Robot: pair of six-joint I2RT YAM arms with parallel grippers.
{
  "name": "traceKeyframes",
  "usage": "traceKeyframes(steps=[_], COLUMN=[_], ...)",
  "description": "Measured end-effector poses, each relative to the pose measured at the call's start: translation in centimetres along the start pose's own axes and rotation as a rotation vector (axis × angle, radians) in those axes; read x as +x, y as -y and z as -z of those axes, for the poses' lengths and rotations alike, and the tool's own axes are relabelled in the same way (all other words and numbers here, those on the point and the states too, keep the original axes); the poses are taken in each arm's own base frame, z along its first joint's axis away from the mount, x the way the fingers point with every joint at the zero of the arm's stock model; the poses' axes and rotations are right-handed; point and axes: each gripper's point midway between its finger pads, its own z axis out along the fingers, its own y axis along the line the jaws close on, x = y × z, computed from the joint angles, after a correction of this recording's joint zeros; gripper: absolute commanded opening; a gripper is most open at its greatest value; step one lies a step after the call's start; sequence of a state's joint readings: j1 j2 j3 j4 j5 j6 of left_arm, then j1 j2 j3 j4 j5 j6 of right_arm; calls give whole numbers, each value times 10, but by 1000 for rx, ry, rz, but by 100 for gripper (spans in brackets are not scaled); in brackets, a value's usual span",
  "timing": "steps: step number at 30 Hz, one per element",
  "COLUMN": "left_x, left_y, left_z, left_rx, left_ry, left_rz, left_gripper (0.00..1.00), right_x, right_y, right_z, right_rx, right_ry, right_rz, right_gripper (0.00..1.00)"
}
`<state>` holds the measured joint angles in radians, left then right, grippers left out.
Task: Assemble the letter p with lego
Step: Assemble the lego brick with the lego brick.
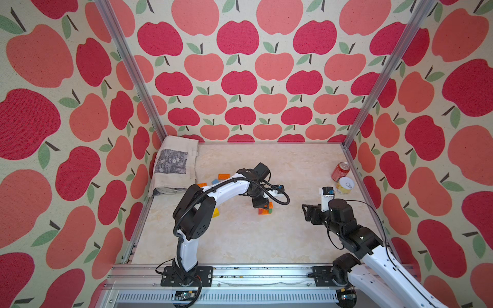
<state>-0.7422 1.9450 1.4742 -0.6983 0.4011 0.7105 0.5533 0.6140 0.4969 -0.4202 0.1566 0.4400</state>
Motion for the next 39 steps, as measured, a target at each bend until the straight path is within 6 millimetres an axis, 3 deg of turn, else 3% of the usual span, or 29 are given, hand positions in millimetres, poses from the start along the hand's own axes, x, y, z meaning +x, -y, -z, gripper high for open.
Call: traceKeyframes(steps=[39], left_x=[2], left_y=[3], left_z=[-5], left_rx=[12], left_ry=[30], left_rz=[-50], left_gripper=[14], right_x=[2], right_y=[-1], right_z=[-2], right_rx=[-15], right_ry=[-12], right_rz=[-7], right_gripper=[80])
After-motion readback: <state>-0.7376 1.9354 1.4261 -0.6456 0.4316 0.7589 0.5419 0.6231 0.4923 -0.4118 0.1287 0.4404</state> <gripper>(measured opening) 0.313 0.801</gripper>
